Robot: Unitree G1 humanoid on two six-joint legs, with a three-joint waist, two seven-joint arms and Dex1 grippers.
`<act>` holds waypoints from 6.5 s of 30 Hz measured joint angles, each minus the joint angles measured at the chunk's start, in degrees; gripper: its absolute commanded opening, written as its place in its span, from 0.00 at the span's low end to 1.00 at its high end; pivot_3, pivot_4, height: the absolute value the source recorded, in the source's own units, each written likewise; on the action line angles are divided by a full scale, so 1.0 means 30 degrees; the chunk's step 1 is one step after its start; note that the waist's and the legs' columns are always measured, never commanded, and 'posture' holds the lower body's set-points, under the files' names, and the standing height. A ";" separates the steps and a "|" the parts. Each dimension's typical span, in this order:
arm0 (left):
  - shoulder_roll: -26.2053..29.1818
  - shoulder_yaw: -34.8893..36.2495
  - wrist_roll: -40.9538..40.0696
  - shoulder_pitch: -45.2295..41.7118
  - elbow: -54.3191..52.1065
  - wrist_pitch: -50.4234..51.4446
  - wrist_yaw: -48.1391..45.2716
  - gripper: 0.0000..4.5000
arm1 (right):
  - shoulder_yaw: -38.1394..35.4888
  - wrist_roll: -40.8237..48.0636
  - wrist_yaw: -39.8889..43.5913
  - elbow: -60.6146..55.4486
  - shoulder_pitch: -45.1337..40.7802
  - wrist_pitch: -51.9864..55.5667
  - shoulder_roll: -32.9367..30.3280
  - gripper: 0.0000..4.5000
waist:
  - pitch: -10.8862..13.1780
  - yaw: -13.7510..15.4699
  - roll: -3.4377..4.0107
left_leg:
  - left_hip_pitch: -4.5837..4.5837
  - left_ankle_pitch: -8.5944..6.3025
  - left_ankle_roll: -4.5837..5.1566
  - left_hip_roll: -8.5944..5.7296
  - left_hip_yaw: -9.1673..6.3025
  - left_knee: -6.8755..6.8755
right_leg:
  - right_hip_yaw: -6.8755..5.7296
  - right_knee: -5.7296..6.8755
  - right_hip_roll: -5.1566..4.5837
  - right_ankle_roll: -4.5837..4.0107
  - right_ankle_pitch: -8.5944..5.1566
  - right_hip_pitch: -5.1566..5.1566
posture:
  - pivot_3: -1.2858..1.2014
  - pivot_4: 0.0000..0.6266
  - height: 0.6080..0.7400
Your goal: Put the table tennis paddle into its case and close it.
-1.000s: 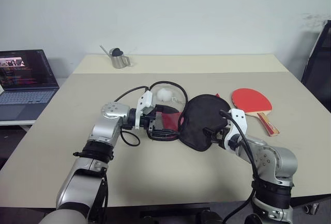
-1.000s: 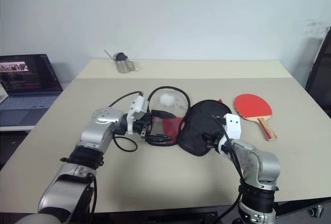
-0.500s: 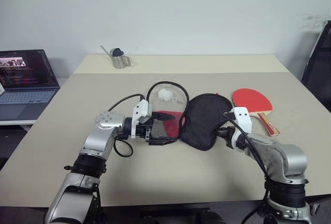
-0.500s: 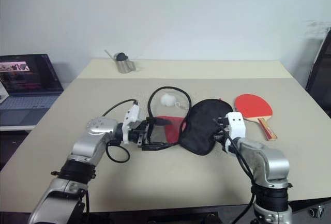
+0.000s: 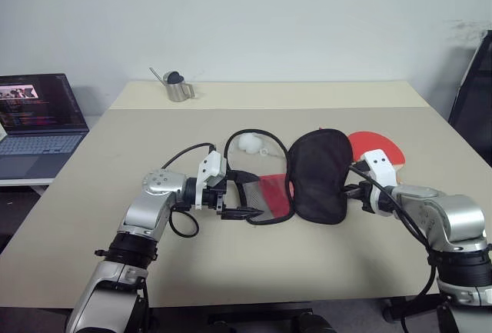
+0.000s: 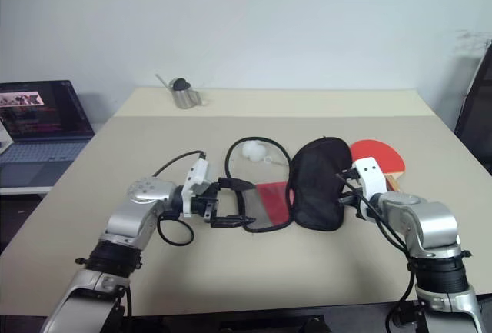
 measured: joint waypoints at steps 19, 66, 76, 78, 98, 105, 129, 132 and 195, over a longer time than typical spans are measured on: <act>-0.0361 -0.0212 0.0009 -0.0276 0.0206 -0.0495 -0.0301 1.00 | -0.1553 -0.0575 -0.0466 -0.0479 0.0289 -0.0988 -0.1059 0.50 | 0.0000 0.0178 0.0000 | -0.0007 0.0000 0.0000 0.0000 0.0011 0.0001 | 0.0006 -0.0002 0.0001 0.0002 0.0000 -0.0004 | 0.52 0.24 1.00; -0.2926 -0.1129 0.0097 -0.3927 0.2128 -0.0485 -0.1085 1.00 | -0.1601 -0.4759 0.0611 1.9070 -0.3482 -1.5770 -0.1538 0.93 | 0.0000 -0.0345 -0.0004 | 0.0305 0.0024 0.0036 -0.0032 0.0024 0.0010 | 0.0088 -0.0012 0.0015 0.0016 0.0026 0.0336 | 0.52 0.24 1.00; -0.2889 -0.1129 0.0097 -0.3940 0.1645 -0.0113 -0.1032 1.00 | -0.1620 -0.4888 0.1538 1.9771 -0.3942 -1.6218 -0.0966 0.34 | -0.0001 -0.0633 -0.0004 | 0.0327 0.0025 0.0036 -0.0037 -0.0008 0.0015 | 0.0092 -0.0013 0.0024 0.0015 0.0025 0.0383 | 0.52 0.24 1.00; -0.2843 -0.1129 0.0097 -0.3945 0.1639 -0.0060 -0.0867 1.00 | -0.1637 -0.4900 0.1515 1.9688 -0.3938 -1.6163 -0.0951 0.27 | -0.0001 -0.0639 -0.0004 | 0.0323 0.0025 0.0036 -0.0043 -0.0013 0.0019 | 0.0094 -0.0013 0.0024 0.0015 0.0025 0.0385 | 0.52 0.24 1.00; -0.1307 -0.0309 0.0418 -0.3900 0.3883 -0.1470 -0.0053 1.00 | -0.4809 -0.2474 -0.3023 0.1146 0.2318 -0.5798 -0.0127 0.26 | 0.0035 0.0005 0.0059 | 0.0221 0.0023 0.0035 -0.0044 -0.0082 -0.0045 | 0.0034 -0.0008 0.0030 -0.0007 -0.0054 0.0276 | 0.52 0.24 1.00; -0.1524 -0.0322 0.0445 -0.3921 0.4196 -0.1670 -0.0075 1.00 | -0.4931 -0.1778 -0.4379 -0.3263 0.2728 -0.2898 0.1783 0.02 | 0.0035 0.0109 0.0058 | 0.0200 0.0022 0.0034 -0.0042 -0.0100 -0.0040 | 0.0018 -0.0017 0.0030 -0.0016 -0.0059 0.0278 | 0.52 0.24 1.00; -0.1632 -0.0392 0.0656 -0.4336 0.4592 -0.1943 -0.1312 1.00 | -0.5421 -0.1469 -0.3364 0.1678 0.1396 -0.0917 -0.0270 0.96 | 0.0035 0.0199 0.0058 | 0.0140 0.0022 0.0036 -0.0042 -0.0104 -0.0037 | 0.0015 -0.0027 0.0033 -0.0027 -0.0066 0.0220 | 0.52 0.24 1.00; -0.1636 -0.0392 0.0657 -0.4336 0.4584 -0.1938 -0.1311 1.00 | -0.5074 -0.1469 -0.2888 0.3075 0.0855 -0.1058 -0.0728 0.96 | 0.0036 0.0197 0.0058 | 0.0139 0.0022 0.0036 -0.0042 -0.0102 -0.0039 | 0.0017 -0.0027 0.0034 -0.0027 -0.0066 0.0216 | 0.52 0.24 1.00; -0.1509 -0.0387 0.0770 -0.4523 0.4614 -0.1983 -0.1189 1.00 | -0.5705 -0.1331 -0.8309 -0.3511 -0.1488 0.3885 0.8373 0.25 | 0.0048 0.0165 0.0088 | -0.0039 0.0024 0.0040 -0.0013 -0.0152 -0.0041 | 0.0032 0.0025 0.0111 -0.0027 -0.0055 0.0010 | 0.52 0.24 1.00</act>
